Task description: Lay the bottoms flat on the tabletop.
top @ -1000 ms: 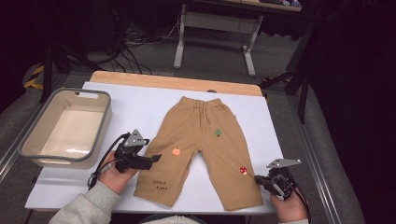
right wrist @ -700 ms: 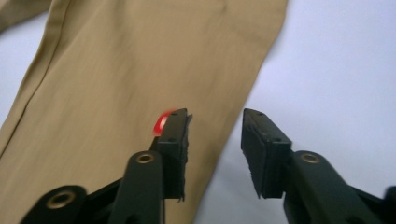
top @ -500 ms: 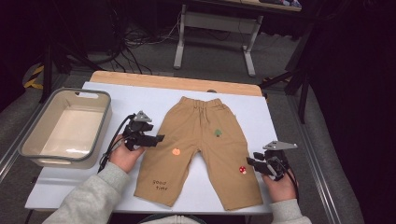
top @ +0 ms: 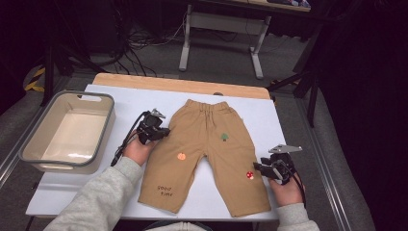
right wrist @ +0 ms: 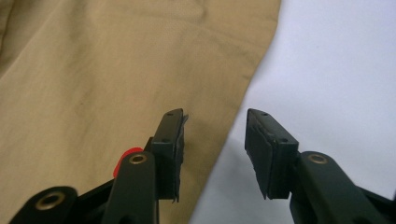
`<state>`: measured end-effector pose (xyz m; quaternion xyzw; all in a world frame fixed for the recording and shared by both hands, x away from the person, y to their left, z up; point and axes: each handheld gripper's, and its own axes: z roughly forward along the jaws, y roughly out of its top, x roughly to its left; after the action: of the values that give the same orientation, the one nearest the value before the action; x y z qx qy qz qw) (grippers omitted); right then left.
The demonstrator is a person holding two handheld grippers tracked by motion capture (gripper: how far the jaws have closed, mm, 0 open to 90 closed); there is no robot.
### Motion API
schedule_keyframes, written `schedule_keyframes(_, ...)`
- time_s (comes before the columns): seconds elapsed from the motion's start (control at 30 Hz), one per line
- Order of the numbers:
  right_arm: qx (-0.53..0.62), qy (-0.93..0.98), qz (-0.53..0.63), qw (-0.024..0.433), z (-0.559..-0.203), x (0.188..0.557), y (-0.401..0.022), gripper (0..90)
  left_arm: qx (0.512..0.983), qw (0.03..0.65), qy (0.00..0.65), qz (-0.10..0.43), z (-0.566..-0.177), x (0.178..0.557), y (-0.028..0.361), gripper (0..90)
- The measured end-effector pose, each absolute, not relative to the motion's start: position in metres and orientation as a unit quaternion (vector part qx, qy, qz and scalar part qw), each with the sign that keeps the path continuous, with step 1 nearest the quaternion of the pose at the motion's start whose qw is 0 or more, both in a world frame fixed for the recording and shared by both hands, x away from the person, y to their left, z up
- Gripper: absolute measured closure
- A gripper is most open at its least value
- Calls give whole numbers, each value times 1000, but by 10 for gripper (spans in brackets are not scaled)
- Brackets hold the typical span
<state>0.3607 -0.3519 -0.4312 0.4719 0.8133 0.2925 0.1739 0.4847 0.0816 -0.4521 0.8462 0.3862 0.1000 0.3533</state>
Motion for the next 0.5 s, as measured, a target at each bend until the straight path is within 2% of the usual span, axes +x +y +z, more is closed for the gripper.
schedule_keyframes(0.23,480,812,291,161,-435,361,-353,592,832,328,429,127,-447,488,99,870)
schedule_keyframes(0.33,477,815,290,153,-436,361,-350,612,830,343,426,111,-447,487,101,846)
schedule_keyframes(0.4,470,821,289,146,-437,361,-346,627,827,350,426,111,-445,486,101,710)
schedule_keyframes(0.43,468,824,287,140,-437,359,-343,668,824,354,429,109,-444,485,101,618)
schedule_keyframes(0.5,465,827,287,132,-436,358,-342,781,823,361,426,106,-441,483,102,562)
